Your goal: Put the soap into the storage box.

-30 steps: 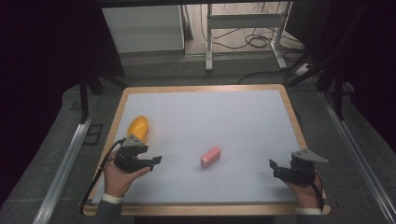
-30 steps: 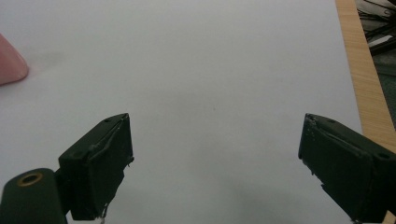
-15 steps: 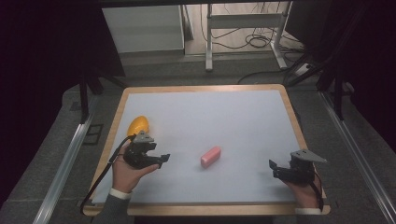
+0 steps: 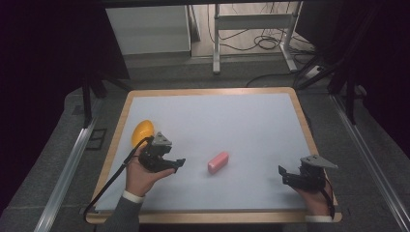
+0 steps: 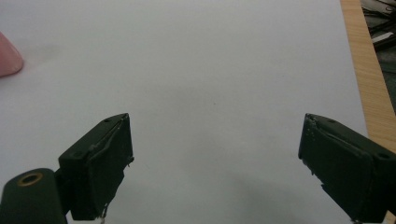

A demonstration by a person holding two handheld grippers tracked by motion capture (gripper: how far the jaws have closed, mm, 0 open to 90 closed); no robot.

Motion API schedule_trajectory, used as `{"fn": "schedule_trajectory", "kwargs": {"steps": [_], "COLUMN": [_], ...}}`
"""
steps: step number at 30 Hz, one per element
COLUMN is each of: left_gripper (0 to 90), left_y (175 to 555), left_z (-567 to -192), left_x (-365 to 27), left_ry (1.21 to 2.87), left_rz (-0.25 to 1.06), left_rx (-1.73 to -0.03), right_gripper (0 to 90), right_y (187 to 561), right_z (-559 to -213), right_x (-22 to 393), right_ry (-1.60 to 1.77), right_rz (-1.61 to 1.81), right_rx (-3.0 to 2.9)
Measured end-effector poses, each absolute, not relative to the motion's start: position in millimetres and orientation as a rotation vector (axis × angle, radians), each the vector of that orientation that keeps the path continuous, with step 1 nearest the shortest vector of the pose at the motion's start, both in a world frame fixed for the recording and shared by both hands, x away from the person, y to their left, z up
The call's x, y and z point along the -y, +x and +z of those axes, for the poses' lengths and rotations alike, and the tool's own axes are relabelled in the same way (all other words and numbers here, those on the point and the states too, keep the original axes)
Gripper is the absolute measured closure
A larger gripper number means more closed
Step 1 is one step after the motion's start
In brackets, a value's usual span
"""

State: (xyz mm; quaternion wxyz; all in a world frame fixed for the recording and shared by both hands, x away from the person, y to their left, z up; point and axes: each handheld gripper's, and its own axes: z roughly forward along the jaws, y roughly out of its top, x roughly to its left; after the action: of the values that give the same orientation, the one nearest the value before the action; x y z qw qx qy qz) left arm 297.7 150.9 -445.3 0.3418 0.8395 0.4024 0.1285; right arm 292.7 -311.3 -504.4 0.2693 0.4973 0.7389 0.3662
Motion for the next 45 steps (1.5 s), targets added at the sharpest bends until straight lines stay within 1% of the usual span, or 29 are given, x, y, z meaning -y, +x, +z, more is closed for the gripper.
{"fn": "schedule_trajectory", "kwargs": {"steps": [7, 19, 26, 30, 33, 34, 45], "left_gripper": [30.1, 30.2, 30.2, 30.4, 30.4, 30.4, 30.5], "left_y": [302, 308, 312, 312, 312, 314, 316], "left_z": [-449, -453, -460, -460, -458, -460, -468], "left_x": [-134, -111, -105, -100, -93, -91, -84], "left_ry": [2.22, 2.237, 2.241, 2.259, 2.263, 2.251, 2.262], "left_rz": [0.321, 0.284, 0.264, 0.295, 0.287, 0.264, 0.252], "left_rx": [-1.022, -0.997, -1.011, -1.004, -0.974, -0.974, -0.982], "right_gripper": [9.5, 9.6, 9.5, 9.5, 9.5, 9.5, 9.5], "right_y": [293, 293, 293, 293, 294, 294, 294], "right_z": [-505, -505, -506, -506, -507, -507, -507], "right_x": [311, 310, 310, 309, 308, 308, 307], "right_ry": [1.341, 1.341, 1.339, 1.337, 1.336, 1.334, 1.329], "right_rz": [0.985, 0.98, 0.974, 0.971, 0.965, 0.96, 0.957], "right_rx": [-1.993, -1.998, -2.0, -2.0, -2.003, -2.005, -2.006]}}
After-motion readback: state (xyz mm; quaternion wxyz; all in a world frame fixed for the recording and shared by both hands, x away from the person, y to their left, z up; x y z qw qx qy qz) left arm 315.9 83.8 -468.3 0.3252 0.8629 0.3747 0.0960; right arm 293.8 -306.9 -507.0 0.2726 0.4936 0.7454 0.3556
